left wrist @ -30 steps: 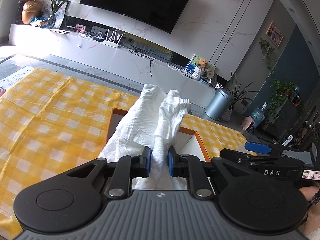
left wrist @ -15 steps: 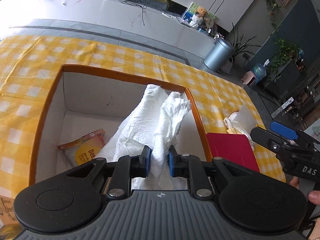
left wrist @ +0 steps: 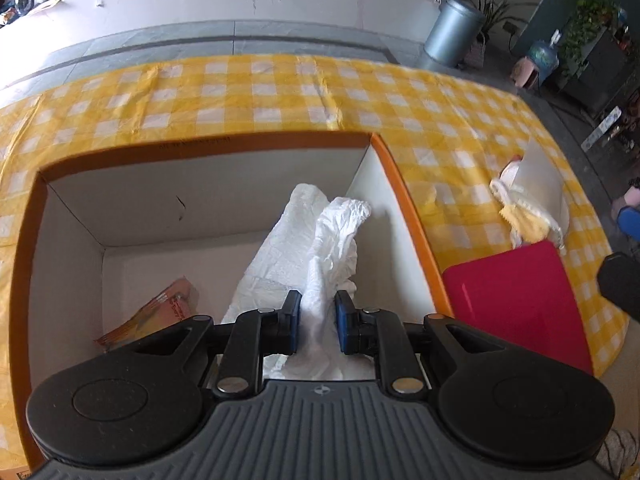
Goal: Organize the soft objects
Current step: 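Lower the white cloth into the box and open the left tool, then move the right tool to the bubble-wrap bag and grasp it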
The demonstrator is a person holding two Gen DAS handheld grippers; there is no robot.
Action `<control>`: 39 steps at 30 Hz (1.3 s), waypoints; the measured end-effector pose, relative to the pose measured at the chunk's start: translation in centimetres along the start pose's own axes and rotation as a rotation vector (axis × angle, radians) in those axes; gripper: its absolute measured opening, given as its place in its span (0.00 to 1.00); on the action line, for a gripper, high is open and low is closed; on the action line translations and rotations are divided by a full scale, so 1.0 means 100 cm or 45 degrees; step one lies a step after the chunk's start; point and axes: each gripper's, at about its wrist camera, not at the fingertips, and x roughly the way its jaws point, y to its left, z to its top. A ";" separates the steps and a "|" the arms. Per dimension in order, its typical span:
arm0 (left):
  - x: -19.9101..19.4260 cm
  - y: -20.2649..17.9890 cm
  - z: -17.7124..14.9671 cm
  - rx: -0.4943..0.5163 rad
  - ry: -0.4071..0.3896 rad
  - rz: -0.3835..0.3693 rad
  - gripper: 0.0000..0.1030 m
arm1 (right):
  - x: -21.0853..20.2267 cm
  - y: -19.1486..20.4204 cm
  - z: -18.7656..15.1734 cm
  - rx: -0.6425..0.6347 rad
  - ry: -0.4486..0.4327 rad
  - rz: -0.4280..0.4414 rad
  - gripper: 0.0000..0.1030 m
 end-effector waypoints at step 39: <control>-0.139 -0.045 -0.044 0.215 -0.338 0.246 0.86 | -0.051 -0.035 0.005 -0.012 -0.102 -0.059 0.95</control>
